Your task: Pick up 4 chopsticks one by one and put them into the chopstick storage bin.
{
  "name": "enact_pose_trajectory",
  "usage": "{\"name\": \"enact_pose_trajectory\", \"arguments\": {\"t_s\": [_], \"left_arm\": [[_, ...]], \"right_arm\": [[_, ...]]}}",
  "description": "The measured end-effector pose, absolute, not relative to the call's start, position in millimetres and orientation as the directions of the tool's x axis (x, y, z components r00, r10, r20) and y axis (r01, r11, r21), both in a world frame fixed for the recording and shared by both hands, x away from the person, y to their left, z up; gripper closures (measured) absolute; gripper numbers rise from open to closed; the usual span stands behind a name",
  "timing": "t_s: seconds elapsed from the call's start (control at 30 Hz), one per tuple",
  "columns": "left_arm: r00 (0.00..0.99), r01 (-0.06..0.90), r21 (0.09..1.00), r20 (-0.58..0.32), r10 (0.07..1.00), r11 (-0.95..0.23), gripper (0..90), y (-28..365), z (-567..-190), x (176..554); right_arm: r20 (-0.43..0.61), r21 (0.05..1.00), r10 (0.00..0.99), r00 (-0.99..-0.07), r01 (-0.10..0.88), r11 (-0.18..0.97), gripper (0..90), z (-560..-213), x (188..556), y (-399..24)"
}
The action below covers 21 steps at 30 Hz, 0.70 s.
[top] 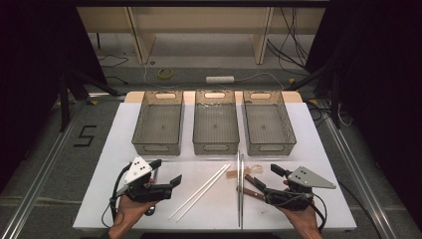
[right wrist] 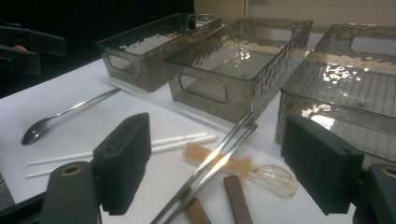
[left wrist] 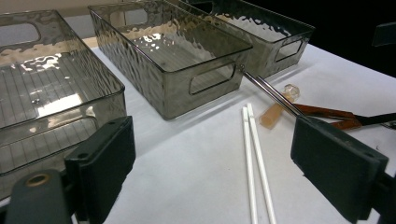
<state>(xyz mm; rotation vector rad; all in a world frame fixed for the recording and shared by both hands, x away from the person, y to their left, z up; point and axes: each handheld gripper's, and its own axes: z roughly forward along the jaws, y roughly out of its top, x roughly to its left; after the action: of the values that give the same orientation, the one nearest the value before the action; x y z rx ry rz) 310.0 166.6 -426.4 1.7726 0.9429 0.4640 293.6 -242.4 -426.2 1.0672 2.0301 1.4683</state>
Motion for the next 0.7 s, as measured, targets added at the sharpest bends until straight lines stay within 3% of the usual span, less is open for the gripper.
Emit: {"name": "enact_pose_trajectory", "arguments": {"t_s": [0.47, 0.7], "left_arm": [[0.618, 0.472, 0.845, -0.113, 0.778, -0.252, 16.1, 158, -427, 319], [0.628, 0.565, 0.722, -0.065, 0.775, -0.398, 23.9, 139, -434, 326]], "right_arm": [[0.107, 0.924, 0.779, -0.618, 0.351, 0.151, 26.3, -426, 295, -243], [0.113, 0.919, 0.778, -0.619, 0.363, 0.155, 26.7, -427, 296, -243]]}}
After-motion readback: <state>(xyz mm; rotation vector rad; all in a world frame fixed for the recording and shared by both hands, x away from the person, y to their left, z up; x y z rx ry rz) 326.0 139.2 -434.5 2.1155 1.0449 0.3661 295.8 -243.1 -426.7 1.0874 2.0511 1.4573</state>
